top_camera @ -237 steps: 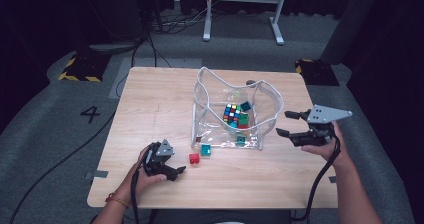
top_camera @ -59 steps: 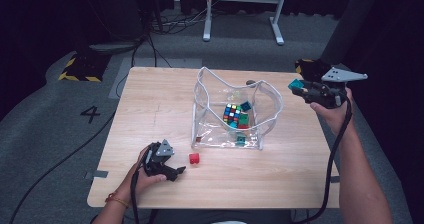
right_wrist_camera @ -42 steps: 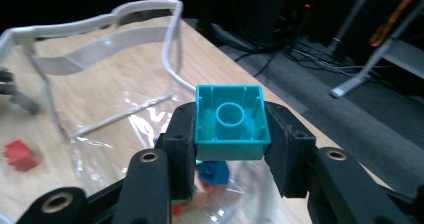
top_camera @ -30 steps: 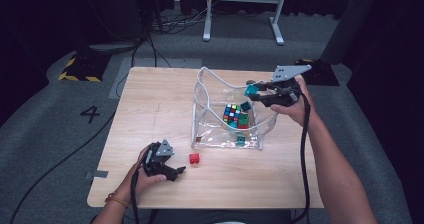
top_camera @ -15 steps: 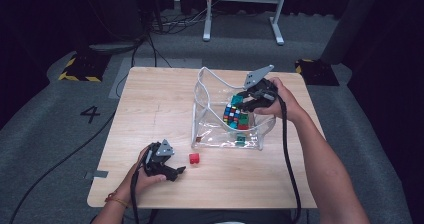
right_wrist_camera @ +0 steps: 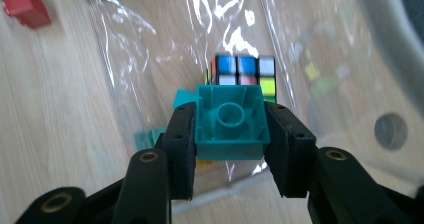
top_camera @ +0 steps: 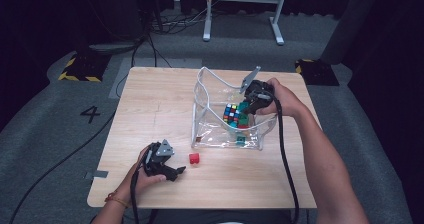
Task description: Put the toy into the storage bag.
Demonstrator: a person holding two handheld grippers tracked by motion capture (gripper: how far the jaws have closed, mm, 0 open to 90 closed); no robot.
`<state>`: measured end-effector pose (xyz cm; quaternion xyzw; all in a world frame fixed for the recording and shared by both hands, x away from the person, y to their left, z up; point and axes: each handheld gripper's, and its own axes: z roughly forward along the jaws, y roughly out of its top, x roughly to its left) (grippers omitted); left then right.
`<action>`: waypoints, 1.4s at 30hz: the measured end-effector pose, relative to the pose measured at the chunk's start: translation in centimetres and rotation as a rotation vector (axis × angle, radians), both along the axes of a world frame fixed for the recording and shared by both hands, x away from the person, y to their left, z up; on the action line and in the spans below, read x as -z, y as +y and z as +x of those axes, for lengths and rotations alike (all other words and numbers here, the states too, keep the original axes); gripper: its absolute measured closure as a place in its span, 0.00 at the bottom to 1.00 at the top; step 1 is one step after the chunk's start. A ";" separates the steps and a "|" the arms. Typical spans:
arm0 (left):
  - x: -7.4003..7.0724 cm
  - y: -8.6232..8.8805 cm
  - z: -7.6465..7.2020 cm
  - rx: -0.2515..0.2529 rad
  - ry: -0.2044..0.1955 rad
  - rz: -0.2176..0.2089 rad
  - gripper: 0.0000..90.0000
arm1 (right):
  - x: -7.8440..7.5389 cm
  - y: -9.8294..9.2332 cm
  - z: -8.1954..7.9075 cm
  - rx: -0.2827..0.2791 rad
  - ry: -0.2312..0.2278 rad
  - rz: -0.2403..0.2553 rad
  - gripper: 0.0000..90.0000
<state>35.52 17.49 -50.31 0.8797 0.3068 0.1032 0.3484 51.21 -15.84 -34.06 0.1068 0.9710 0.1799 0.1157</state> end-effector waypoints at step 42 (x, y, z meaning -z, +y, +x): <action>0.0 0.0 0.0 0.001 -0.001 0.001 0.12 | -3.3 -9.6 -8.1 0.213 -0.200 0.611 0.33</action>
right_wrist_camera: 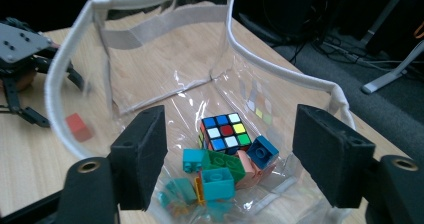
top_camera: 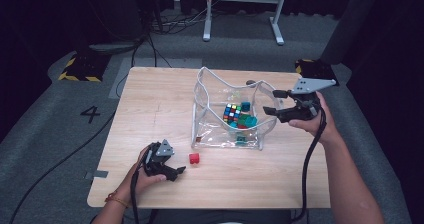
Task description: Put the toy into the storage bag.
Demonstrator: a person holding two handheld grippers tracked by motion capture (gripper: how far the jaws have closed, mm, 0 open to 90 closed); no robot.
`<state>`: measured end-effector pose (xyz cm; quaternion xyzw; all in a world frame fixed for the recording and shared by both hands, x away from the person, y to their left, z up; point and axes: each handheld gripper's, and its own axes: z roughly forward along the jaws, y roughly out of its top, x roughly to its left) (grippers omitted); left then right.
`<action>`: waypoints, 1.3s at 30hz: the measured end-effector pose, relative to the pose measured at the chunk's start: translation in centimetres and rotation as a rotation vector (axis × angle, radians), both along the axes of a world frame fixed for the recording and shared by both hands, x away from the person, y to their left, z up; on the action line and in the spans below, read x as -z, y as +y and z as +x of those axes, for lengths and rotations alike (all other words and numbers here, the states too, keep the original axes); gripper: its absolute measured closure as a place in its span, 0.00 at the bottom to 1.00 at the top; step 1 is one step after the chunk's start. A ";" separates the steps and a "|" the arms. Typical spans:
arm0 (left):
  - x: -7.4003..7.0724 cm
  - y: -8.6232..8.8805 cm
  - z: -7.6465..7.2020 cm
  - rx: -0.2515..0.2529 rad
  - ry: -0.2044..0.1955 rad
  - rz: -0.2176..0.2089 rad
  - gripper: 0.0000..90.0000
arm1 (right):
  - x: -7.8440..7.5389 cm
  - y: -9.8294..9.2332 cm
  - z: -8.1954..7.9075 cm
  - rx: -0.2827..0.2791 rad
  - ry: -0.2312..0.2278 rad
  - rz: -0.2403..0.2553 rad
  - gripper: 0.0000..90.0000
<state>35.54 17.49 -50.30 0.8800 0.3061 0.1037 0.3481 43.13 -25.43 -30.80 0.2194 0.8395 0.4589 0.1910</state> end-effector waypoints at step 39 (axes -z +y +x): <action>0.0 0.0 0.0 0.000 0.000 0.000 0.12 | 11.9 4.1 -8.8 -0.171 0.061 0.033 0.37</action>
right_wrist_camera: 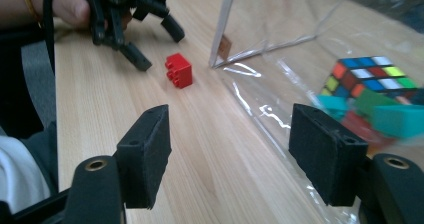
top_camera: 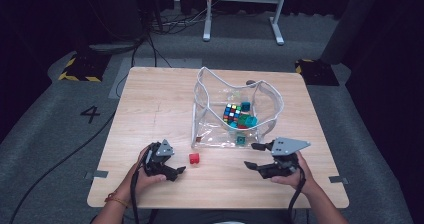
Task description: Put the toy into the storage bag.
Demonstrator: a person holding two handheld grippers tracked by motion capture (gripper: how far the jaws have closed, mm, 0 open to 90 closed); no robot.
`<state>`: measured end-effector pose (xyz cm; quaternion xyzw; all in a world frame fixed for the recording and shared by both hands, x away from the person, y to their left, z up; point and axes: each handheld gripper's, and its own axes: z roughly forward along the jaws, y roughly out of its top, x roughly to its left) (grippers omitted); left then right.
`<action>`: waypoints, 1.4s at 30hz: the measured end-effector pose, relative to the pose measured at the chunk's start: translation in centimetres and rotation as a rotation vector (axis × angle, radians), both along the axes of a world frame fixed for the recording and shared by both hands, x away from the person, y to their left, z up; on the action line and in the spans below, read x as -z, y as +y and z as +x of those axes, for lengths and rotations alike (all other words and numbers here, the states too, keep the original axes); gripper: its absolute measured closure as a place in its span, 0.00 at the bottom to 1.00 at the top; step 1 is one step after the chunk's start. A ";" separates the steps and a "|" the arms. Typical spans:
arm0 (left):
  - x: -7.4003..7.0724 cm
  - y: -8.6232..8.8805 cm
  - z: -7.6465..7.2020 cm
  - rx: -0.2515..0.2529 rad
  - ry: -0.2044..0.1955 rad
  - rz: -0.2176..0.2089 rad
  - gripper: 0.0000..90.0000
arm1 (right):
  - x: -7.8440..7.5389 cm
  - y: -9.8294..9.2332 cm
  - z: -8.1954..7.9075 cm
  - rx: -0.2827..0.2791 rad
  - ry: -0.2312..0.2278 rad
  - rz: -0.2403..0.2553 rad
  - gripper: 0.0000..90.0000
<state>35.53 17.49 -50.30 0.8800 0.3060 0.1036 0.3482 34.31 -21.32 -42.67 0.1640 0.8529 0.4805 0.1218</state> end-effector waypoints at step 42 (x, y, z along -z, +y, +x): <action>0.0 0.1 -0.1 0.003 0.000 0.001 0.12 | 7.5 16.1 5.5 -0.173 0.074 -0.141 0.75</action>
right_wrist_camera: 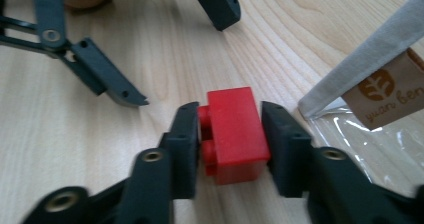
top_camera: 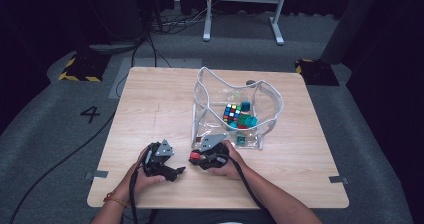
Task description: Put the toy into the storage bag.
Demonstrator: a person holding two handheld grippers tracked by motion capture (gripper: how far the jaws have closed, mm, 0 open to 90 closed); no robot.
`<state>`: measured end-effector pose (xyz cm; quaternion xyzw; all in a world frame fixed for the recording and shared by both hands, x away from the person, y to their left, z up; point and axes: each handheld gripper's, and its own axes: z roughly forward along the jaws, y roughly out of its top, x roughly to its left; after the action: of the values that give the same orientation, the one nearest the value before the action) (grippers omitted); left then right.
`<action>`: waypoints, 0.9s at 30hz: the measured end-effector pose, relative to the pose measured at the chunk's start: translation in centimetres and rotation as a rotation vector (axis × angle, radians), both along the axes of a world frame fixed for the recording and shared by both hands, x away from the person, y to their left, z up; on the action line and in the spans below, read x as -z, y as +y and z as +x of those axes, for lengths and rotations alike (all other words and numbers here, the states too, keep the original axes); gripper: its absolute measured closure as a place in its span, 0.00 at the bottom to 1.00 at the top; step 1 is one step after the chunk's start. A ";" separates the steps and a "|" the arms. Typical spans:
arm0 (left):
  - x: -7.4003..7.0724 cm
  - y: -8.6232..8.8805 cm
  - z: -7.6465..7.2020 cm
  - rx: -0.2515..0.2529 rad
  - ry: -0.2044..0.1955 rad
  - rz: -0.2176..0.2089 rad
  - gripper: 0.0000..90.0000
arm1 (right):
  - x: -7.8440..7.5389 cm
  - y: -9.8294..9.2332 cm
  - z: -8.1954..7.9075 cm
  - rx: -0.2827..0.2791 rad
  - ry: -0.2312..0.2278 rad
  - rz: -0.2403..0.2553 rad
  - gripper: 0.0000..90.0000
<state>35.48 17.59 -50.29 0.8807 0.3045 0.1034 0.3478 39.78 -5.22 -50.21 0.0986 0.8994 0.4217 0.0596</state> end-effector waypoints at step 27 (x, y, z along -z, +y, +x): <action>0.0 0.0 0.0 -0.002 0.001 -0.003 0.12 | -3.1 -12.2 -3.8 0.094 -0.023 -0.005 0.75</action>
<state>35.48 17.57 -50.30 0.8799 0.3058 0.1026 0.3488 35.96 -17.37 -47.09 0.1357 0.8941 0.4173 0.0899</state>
